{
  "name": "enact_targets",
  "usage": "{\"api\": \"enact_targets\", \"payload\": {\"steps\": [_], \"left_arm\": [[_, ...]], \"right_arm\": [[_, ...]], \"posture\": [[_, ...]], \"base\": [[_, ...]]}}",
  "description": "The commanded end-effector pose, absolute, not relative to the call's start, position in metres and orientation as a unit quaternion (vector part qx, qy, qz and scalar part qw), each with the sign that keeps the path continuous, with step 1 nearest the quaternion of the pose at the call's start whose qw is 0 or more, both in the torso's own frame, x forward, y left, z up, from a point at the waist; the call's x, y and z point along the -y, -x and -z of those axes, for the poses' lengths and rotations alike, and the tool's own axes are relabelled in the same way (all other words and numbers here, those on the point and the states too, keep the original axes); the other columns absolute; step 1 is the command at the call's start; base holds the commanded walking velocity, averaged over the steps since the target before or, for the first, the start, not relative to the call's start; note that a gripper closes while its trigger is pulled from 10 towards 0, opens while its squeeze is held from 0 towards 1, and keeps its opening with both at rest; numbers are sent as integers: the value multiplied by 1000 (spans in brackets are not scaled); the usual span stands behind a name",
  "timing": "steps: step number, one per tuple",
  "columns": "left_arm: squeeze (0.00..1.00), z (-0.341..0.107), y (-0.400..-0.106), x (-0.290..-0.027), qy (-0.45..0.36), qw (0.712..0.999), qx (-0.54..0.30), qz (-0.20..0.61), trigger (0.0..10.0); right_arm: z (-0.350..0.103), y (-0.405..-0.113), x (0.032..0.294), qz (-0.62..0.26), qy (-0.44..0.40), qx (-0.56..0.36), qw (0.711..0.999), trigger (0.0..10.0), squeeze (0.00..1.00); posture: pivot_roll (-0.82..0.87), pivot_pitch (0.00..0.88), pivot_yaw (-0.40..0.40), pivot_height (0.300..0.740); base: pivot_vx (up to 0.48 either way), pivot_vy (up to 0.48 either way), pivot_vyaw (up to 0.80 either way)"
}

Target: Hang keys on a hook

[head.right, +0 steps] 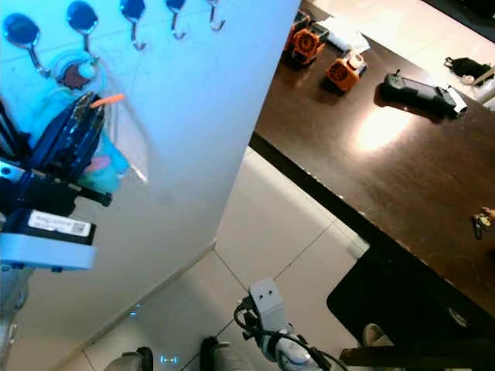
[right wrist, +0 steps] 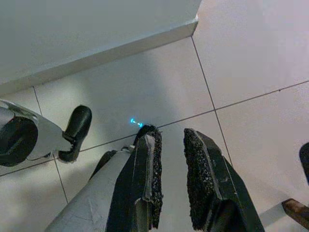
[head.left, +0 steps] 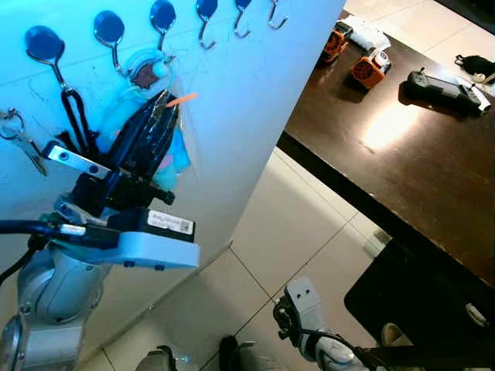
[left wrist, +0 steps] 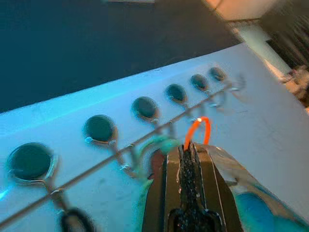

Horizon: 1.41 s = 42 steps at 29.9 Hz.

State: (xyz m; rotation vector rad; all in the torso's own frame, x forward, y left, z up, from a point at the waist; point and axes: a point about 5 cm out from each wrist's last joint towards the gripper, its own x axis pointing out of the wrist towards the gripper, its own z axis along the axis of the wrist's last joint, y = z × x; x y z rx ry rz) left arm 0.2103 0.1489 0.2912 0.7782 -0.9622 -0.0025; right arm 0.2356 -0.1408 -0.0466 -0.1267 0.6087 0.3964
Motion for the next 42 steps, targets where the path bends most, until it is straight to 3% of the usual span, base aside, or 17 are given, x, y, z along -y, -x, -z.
{"api": "enact_targets", "payload": {"steps": [1, 4, 7, 8, 10, 13, 18, 23, 27, 31, 42], "left_arm": [[0, -292, -214, -167, -356, 826, 433, -58, 10000], [0, -297, -214, -176, -354, 822, 437, -93, 10000], [0, -295, -216, -184, -328, 840, 418, -108, 10000], [0, -291, -218, -182, -302, 859, 402, -93, 10000], [0, -291, -217, -180, -298, 861, 403, -88, 10000], [0, -290, -212, -170, -356, 825, 434, -69, 10000], [0, -286, -208, -170, -389, 802, 447, -73, 10000], [0, -284, -215, -185, -298, 861, 396, -112, 10000], [0, -288, -219, -191, -243, 882, 379, -139, 10000], [0, -290, -221, -193, -203, 892, 373, -153, 10000], [0, -295, -222, -191, -186, 895, 380, -144, 10000]], "right_arm": [[55, -225, 150, -180, 65, -328, 925, 10000, 0], [56, -224, 153, -178, 69, -332, 924, 10000, 0], [56, -223, 156, -178, 75, -335, 922, 10000, 0], [57, -223, 157, -180, 80, -338, 920, 10000, 0], [57, -223, 157, -182, 82, -338, 920, 10000, 0], [57, -223, 158, -185, 86, -339, 918, 10000, 0], [56, -225, 158, -189, 90, -337, 918, 10000, 0], [56, -224, 158, -191, 91, -338, 917, 10000, 0], [57, -223, 157, -194, 93, -338, 916, 10000, 0], [57, -222, 157, -197, 95, -338, 915, 10000, 0], [57, -221, 157, -198, 96, -339, 915, 10000, 0]], "posture": [[89, 113, -115, 740], [91, 109, -118, 740], [96, 103, -125, 740], [98, 104, -131, 740], [98, 104, -131, 740], [103, 108, -142, 740], [105, 110, -145, 740], [100, 112, -144, 740], [97, 113, -147, 740], [95, 117, -149, 740], [96, 124, -150, 740]], "base": [[0, 0, 0], [0, 0, 0], [0, 0, 0], [0, 0, 0], [0, 0, 0], [0, 0, 0], [0, 0, 0], [0, 0, 0], [0, 0, 0], [0, 0, 0], [0, 0, 0]]}}
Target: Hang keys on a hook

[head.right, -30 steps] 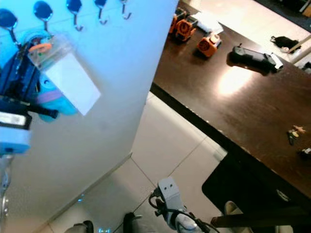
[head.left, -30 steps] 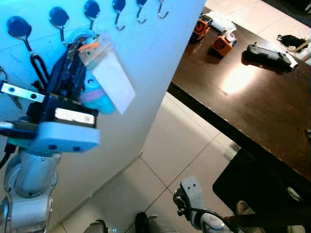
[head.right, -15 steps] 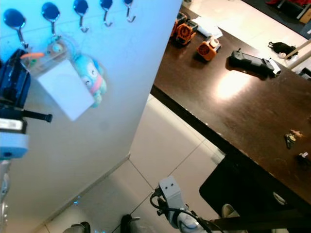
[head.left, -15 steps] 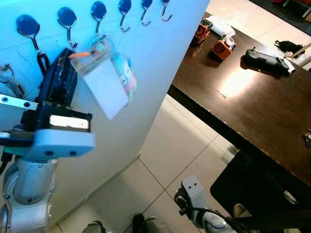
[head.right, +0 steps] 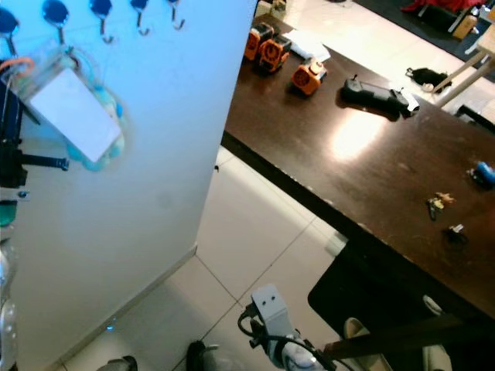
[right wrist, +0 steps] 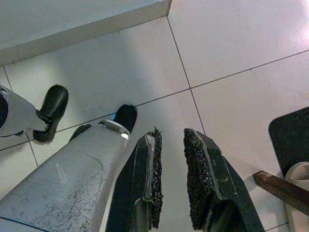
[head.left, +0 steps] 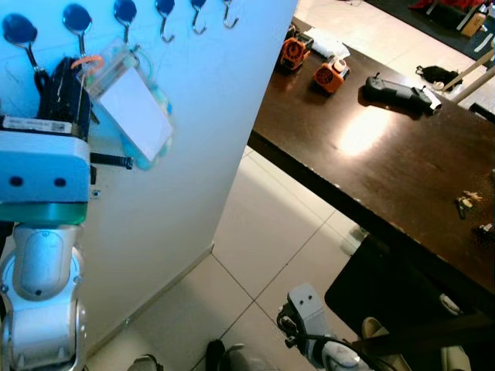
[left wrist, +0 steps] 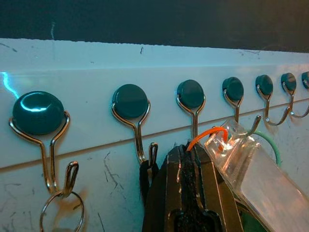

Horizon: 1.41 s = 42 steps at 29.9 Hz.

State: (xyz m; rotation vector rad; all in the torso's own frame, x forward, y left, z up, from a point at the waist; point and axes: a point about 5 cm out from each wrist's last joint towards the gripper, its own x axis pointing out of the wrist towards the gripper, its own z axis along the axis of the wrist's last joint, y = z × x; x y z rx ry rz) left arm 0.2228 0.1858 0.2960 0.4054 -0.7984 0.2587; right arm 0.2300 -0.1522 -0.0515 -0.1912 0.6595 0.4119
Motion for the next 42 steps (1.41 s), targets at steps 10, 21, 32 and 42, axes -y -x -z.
{"api": "enact_targets", "payload": {"steps": [10, 21, 32, 42], "left_arm": [[0, -319, -217, -183, -323, 828, 444, -110, 10000], [0, -313, -216, -177, -360, 824, 430, -81, 10000], [0, -294, -234, -178, -197, 927, 320, 17, 10000], [0, -299, -234, -181, -118, 942, 307, 68, 10000]], "right_arm": [[61, -215, 152, -204, 97, -344, 911, 10000, 0], [63, -211, 153, -204, 96, -348, 910, 10000, 0], [62, -214, 152, -201, 96, -345, 912, 10000, 0], [64, -210, 151, -201, 95, -348, 911, 10000, 0]], "posture": [[92, 147, -134, 740], [93, 153, -130, 740], [88, 154, -125, 740], [88, 156, -122, 740]], "base": [[0, 0, 0], [0, 0, 0], [0, 0, 0], [0, 0, 0]]}}
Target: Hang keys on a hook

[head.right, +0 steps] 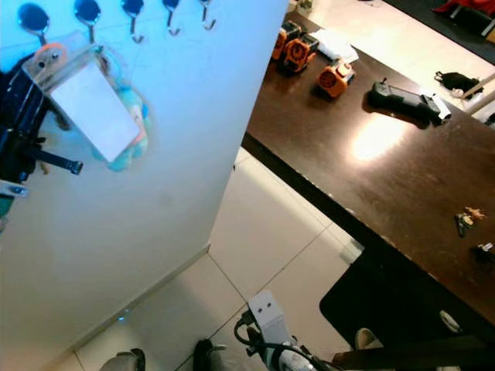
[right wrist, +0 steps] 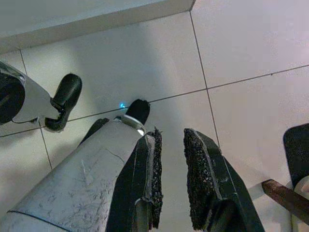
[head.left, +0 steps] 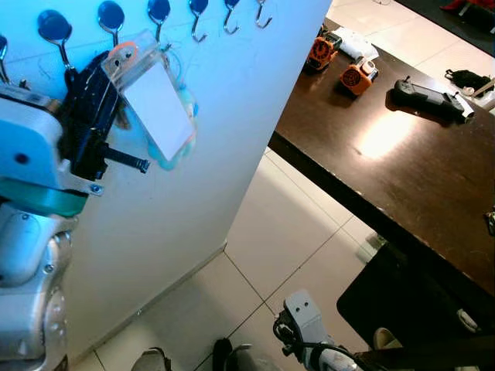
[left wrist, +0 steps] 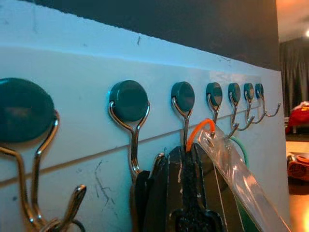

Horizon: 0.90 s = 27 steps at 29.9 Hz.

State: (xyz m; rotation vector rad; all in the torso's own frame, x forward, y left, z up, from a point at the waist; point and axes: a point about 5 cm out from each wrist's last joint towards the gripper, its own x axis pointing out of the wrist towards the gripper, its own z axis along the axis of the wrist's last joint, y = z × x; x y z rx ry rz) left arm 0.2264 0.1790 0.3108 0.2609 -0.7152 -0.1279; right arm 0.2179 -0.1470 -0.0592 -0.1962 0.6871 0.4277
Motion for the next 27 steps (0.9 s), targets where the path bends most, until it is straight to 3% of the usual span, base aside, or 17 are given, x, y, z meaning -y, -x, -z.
{"api": "enact_targets", "payload": {"steps": [1, 10, 13, 24, 25, 27], "left_arm": [[0, -298, -232, -178, -115, 942, 299, 100, 10000], [0, -304, -227, -181, -154, 932, 269, 186, 10000], [0, -315, -223, -191, -207, 922, 243, 220, 10000], [0, -320, -226, -198, -253, 915, 238, 206, 10000], [1000, -322, -228, -199, -260, 913, 247, 194, 10000], [1000, -324, -230, -201, -258, 914, 260, 173, 10000]], "right_arm": [[64, -210, 151, -201, 94, -348, 911, 10000, 0], [65, -208, 151, -202, 95, -350, 910, 10000, 0], [66, -207, 152, -201, 96, -351, 910, 10000, 0], [66, -207, 152, -200, 95, -352, 910, 10000, 0], [66, -207, 151, -199, 95, -352, 910, 10000, 0], [66, -207, 151, -199, 95, -352, 910, 10000, 0]], "posture": [[85, 163, -118, 740], [84, 169, -117, 740], [87, 176, -114, 740], [86, 175, -105, 740], [83, 174, -104, 740], [81, 173, -103, 740]], "base": [[0, 0, 0], [0, 0, 0], [0, 0, 0], [0, 0, 0], [0, 0, 0], [0, 0, 0]]}}
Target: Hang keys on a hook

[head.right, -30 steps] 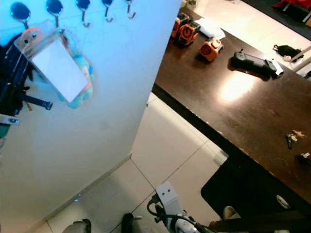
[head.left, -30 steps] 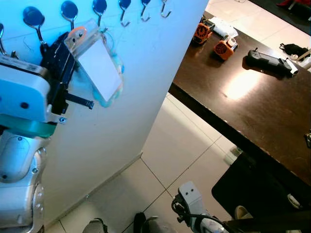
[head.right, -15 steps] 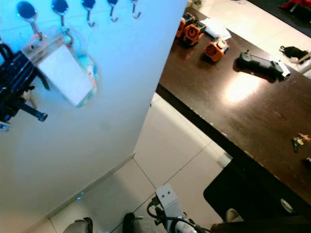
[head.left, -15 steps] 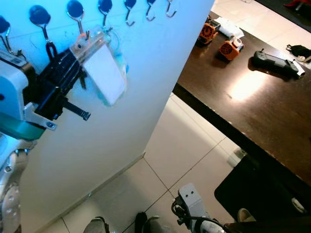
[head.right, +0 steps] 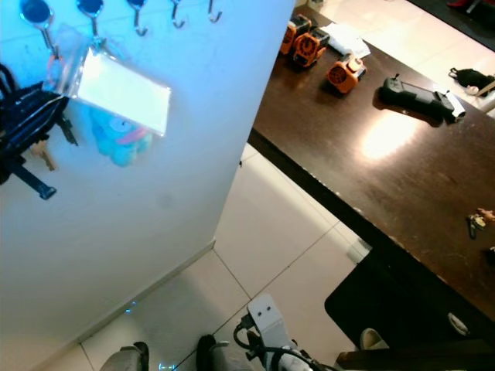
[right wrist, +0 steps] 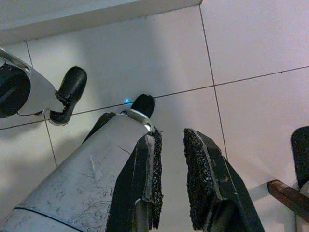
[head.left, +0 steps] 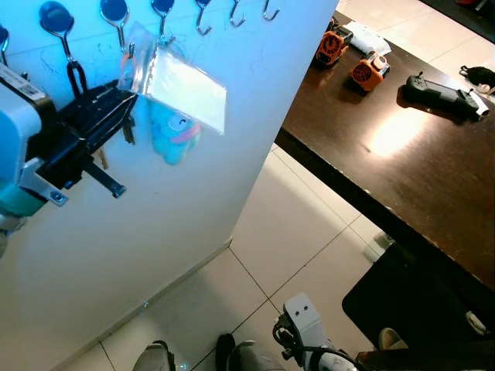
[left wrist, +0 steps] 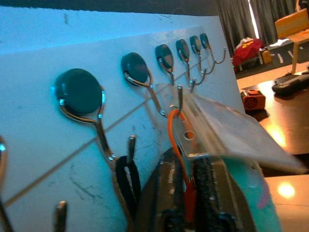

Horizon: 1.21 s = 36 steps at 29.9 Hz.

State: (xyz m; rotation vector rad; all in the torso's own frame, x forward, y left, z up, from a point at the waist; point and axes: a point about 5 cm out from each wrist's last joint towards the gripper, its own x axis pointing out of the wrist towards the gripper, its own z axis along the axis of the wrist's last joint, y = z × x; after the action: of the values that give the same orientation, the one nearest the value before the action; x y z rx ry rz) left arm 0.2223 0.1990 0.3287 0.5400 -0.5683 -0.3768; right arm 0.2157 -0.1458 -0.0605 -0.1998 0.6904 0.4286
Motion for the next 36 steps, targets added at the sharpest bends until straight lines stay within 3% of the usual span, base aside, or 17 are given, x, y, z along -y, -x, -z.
{"api": "enact_targets", "payload": {"steps": [1, 4, 5, 9, 13, 15, 20, 28, 36], "left_arm": [[1000, -324, -230, -201, -258, 914, 260, 173, 10000], [1000, -324, -230, -202, -253, 916, 267, 160, 10000], [0, -324, -230, -204, -244, 918, 276, 147, 10000], [0, -320, -229, -208, -235, 922, 276, 136, 10000], [35, -309, -225, -208, -213, 931, 242, 175, 10000], [0, -293, -215, -203, -164, 933, 191, 258, 10000], [0, -276, -201, -205, -85, 929, 166, 320, 10000], [0, -262, -199, -215, -33, 940, 167, 296, 10000], [0, -211, -193, -222, 16, 954, 83, 288, 10000]], "right_arm": [[66, -207, 151, -199, 95, -352, 910, 10000, 0], [66, -207, 151, -199, 95, -352, 910, 10000, 0], [66, -206, 152, -198, 95, -352, 910, 10000, 0], [67, -206, 154, -197, 97, -353, 909, 10000, 0], [67, -205, 155, -196, 98, -354, 909, 10000, 0], [67, -204, 155, -196, 99, -355, 909, 10000, 0], [68, -203, 155, -199, 100, -357, 907, 10000, 0], [68, -204, 155, -200, 102, -356, 907, 10000, 0], [68, -202, 157, -199, 103, -358, 907, 10000, 0]], "posture": [[81, 173, -103, 740], [81, 173, -103, 740], [76, 175, -104, 740], [74, 176, -104, 740], [74, 179, -105, 740], [75, 180, -106, 740], [80, 185, -109, 740], [74, 188, -113, 740], [63, 184, -115, 740]], "base": [[0, 0, 0], [0, 0, 0], [0, 0, 0], [0, 0, 0], [0, 0, 0], [0, 0, 0], [0, 0, 0], [0, 0, 0], [0, 0, 0]]}}
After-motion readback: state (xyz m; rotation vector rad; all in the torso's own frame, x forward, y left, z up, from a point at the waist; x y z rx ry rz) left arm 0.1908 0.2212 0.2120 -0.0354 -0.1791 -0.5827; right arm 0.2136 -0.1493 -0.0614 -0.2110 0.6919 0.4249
